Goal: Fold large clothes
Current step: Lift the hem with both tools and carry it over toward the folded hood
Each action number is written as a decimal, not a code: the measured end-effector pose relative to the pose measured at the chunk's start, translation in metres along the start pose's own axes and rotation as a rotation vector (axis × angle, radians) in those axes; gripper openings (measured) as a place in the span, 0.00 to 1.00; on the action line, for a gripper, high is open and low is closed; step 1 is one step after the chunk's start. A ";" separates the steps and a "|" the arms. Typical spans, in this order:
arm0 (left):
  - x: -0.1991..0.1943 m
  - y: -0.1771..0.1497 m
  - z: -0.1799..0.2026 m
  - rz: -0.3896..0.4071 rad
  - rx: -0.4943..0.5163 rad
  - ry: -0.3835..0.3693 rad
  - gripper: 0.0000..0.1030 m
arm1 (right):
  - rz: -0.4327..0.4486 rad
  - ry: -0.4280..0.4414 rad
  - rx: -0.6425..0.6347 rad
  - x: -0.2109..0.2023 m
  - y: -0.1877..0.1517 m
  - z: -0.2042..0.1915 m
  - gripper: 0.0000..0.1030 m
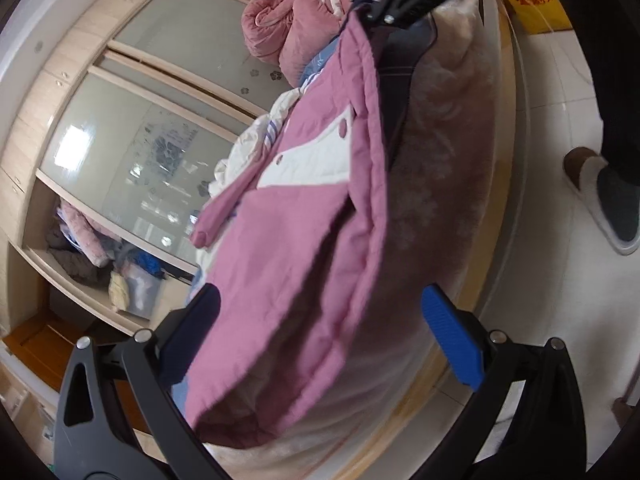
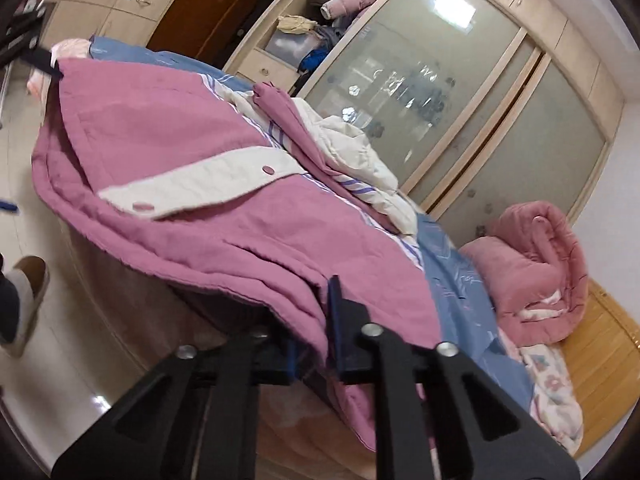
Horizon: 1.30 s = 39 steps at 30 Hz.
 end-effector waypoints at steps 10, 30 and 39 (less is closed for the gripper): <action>0.038 0.014 -0.007 -0.017 0.027 0.123 0.98 | 0.107 -0.019 0.164 -0.039 0.004 0.024 0.09; 0.070 0.023 -0.095 -0.125 -0.441 0.061 0.09 | 0.108 -0.018 0.307 -0.034 0.017 0.045 0.08; 0.068 0.035 -0.132 -0.082 -0.590 0.114 0.07 | 0.175 -0.057 0.409 -0.036 0.037 0.068 0.07</action>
Point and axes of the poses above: each gripper's, at about its wrist camera, not at the fingertips, and x roughly the way its jaws point, z to its right, y to its top, the point moved 4 cm from there along x, roughly the way its jaws point, and after that the axes turned 4 degrees about y, right-handed, at the moved point
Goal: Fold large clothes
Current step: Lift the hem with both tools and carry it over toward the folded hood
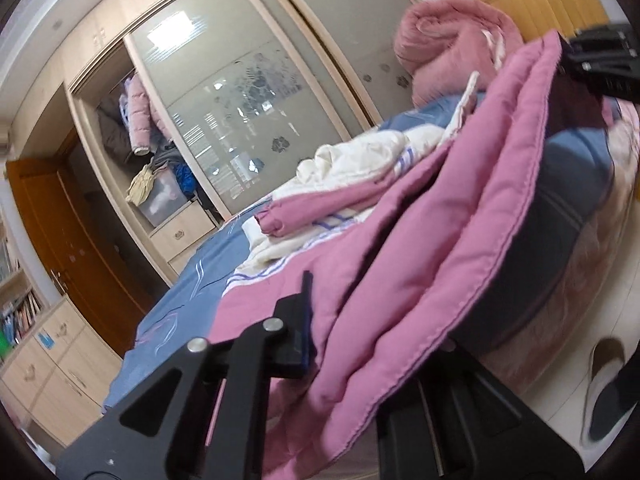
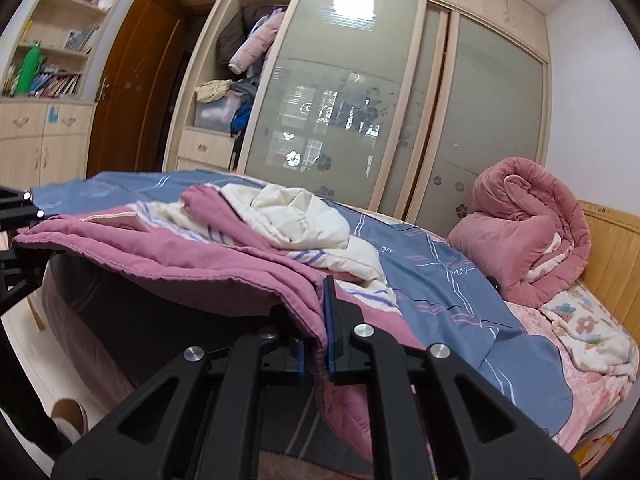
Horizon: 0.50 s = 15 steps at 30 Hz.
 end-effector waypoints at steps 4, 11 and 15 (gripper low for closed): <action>0.000 0.009 -0.004 0.038 -0.048 0.030 0.07 | 0.039 -0.005 0.047 0.005 0.011 0.005 0.07; 0.018 0.029 -0.015 0.046 -0.041 0.060 0.07 | 0.075 -0.028 0.087 0.023 0.020 0.011 0.07; 0.032 0.052 -0.028 0.046 -0.043 0.062 0.07 | 0.104 -0.036 0.118 0.035 0.034 0.017 0.07</action>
Point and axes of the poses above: each gripper's, at about its wrist camera, not at the fingertips, and x roughly the way its jaws point, z to its right, y to its top, the point moved 4 cm from there along x, roughly the way its jaws point, and after that the axes turned 4 degrees about y, right-handed, at the moved point
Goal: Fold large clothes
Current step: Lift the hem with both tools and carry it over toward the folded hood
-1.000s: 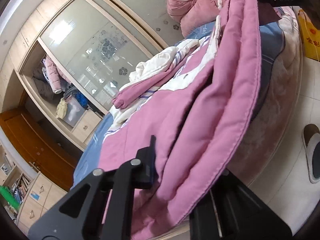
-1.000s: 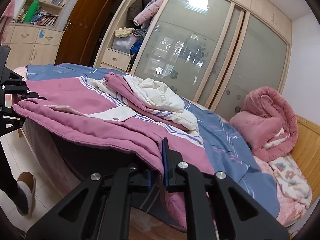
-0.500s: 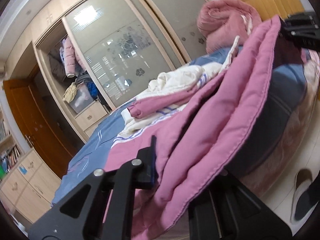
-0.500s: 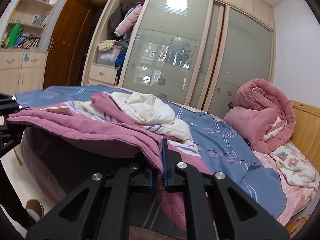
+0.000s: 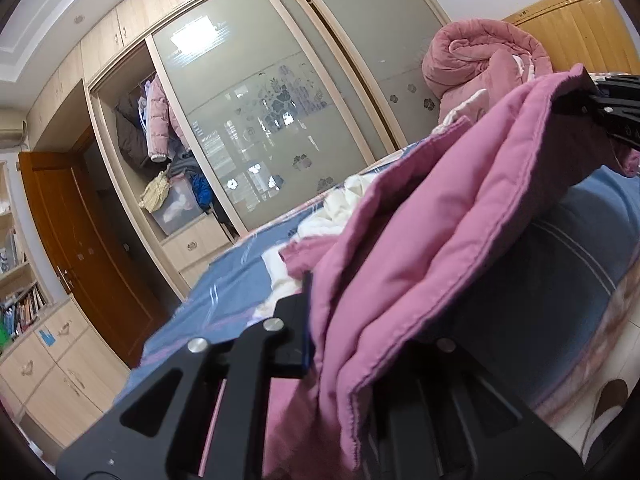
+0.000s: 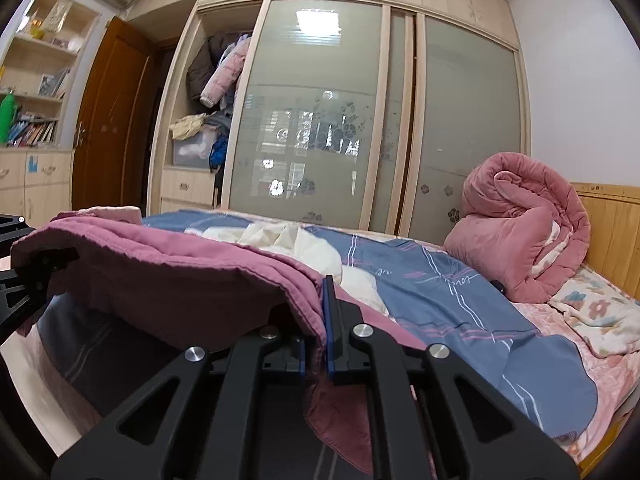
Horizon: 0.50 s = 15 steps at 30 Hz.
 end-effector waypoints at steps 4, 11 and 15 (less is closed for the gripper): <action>0.022 0.026 -0.011 0.013 0.020 0.022 0.07 | 0.028 -0.005 0.035 0.022 0.026 0.008 0.07; 0.080 0.081 -0.033 0.066 0.117 0.119 0.07 | 0.078 -0.063 -0.033 0.097 0.094 0.019 0.06; 0.145 0.117 -0.046 0.090 0.192 0.149 0.07 | 0.078 -0.077 -0.037 0.154 0.130 0.032 0.06</action>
Point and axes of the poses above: each gripper's, at about its wrist camera, not at the fingertips, and x roughly the way its jaws point, z to its right, y to its top, the point moved 4 cm from there along x, roughly the way its jaws point, and after that the axes turned 4 degrees about y, right-handed, at the moved point
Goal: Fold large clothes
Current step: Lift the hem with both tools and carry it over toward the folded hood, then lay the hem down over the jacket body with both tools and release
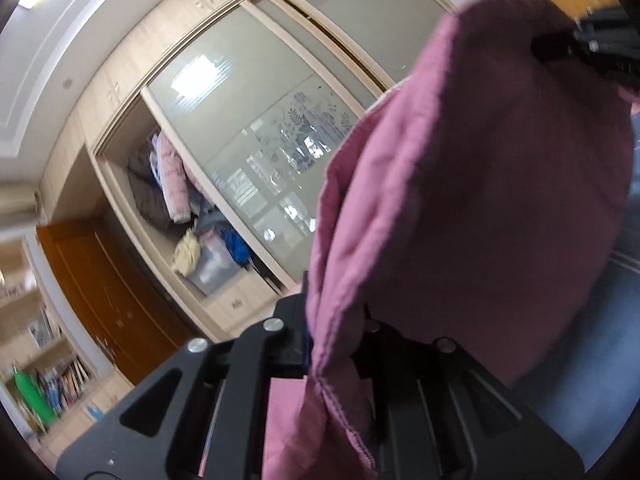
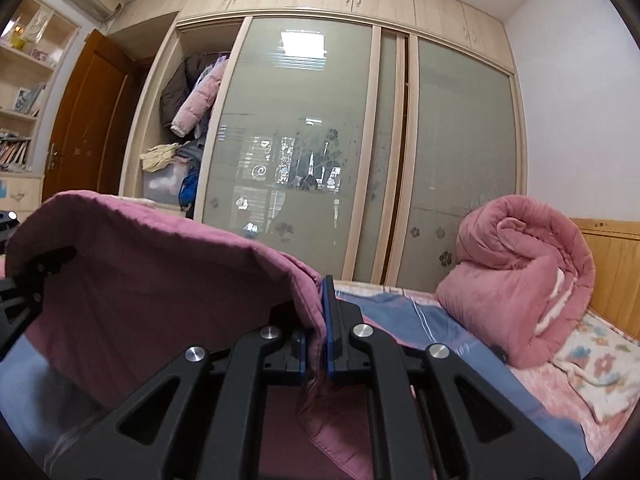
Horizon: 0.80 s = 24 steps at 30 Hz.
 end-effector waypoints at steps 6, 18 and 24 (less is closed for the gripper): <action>0.130 0.032 0.010 -0.067 0.080 -0.061 0.08 | -0.106 -0.015 -0.019 0.124 0.022 0.017 0.06; 0.286 -0.025 0.117 -0.251 0.130 -0.192 0.18 | -0.425 0.012 0.011 0.300 -0.083 0.022 0.06; 0.297 -0.033 0.119 -0.227 0.096 -0.184 0.18 | -0.437 0.012 0.024 0.310 -0.108 0.018 0.06</action>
Point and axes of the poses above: each gripper's, at about its wrist camera, not at the fingertips, and x roughly the way its jaws point, z to its right, y to its top, the point moved 4 cm from there along x, roughly the way its jaws point, and after that the axes turned 4 degrees about y, right-handed, at the moved point
